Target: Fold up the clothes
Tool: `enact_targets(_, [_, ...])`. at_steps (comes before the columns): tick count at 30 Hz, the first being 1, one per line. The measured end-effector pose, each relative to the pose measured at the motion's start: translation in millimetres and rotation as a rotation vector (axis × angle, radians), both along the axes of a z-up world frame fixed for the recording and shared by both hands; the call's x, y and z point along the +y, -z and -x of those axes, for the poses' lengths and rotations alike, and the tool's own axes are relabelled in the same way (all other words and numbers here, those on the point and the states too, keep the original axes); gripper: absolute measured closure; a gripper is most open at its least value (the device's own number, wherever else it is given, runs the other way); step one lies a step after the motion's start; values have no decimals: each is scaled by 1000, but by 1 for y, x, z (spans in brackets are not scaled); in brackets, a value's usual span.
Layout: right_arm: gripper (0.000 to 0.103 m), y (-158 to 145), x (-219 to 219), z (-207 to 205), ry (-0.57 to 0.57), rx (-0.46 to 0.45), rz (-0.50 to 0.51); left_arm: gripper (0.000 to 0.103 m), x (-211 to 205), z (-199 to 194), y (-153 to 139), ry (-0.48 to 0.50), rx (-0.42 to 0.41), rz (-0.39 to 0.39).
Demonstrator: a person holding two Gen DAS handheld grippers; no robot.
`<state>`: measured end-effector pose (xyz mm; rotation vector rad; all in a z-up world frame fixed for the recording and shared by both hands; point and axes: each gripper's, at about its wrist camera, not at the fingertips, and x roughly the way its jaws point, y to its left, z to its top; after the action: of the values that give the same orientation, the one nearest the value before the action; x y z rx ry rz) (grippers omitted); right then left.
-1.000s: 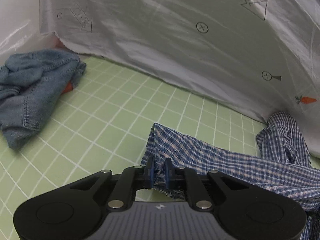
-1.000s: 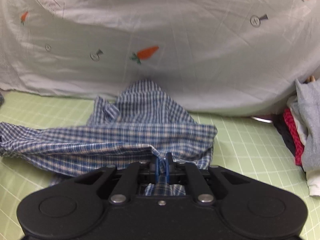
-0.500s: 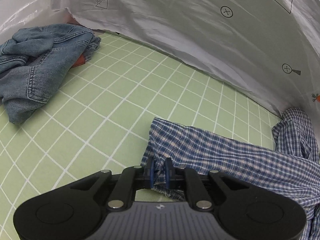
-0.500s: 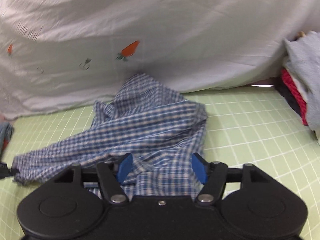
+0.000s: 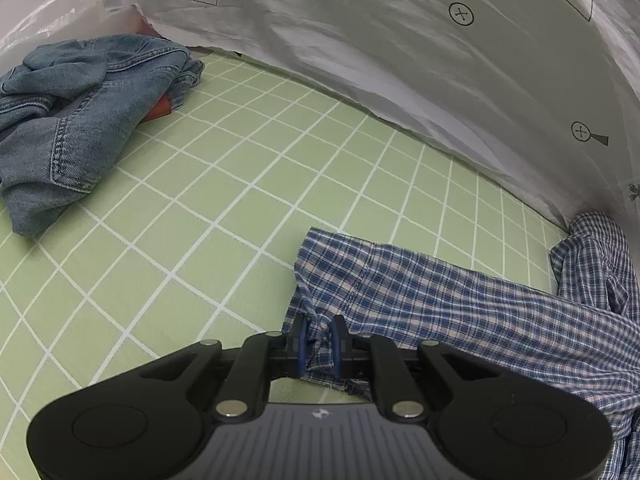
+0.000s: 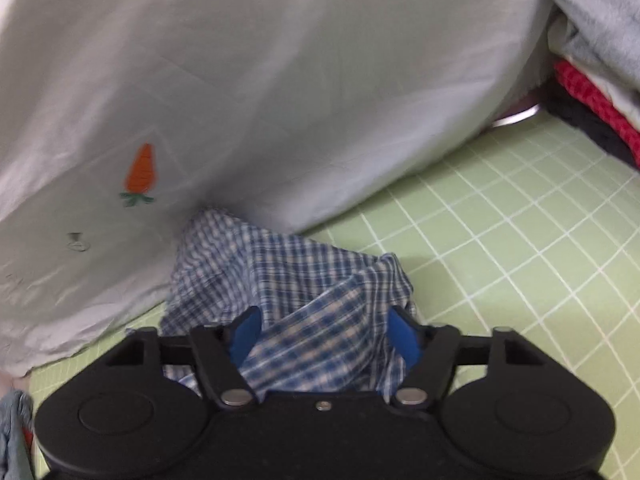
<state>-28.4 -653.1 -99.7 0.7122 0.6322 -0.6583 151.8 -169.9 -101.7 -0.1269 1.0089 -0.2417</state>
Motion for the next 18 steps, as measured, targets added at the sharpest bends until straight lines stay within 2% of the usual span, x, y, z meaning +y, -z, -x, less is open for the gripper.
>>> enact_targets(1, [70,5,-5,-4,-4,-2,-28,89,0,0,0,1,-1,0])
enact_targets(2, [96,9,-9,-8,-10,-5,-53,90,0,-1,0,3,-1,2])
enact_targets(3, [101,9,-9,-11,-29,-15,-37,92,0,-1,-1,7,-5,6])
enact_targets(9, [102,-12,-15,-41,-140,-61,72,94,4,-5,-24,6,-90,26])
enact_targets(12, [102,-3,-16,-61,-181,-20,98,94,3,-9,-23,1,-103,7])
enact_targets(18, [101,27,-26,-84,-187,43,53,93,6,-14,-5,-26,-48,15])
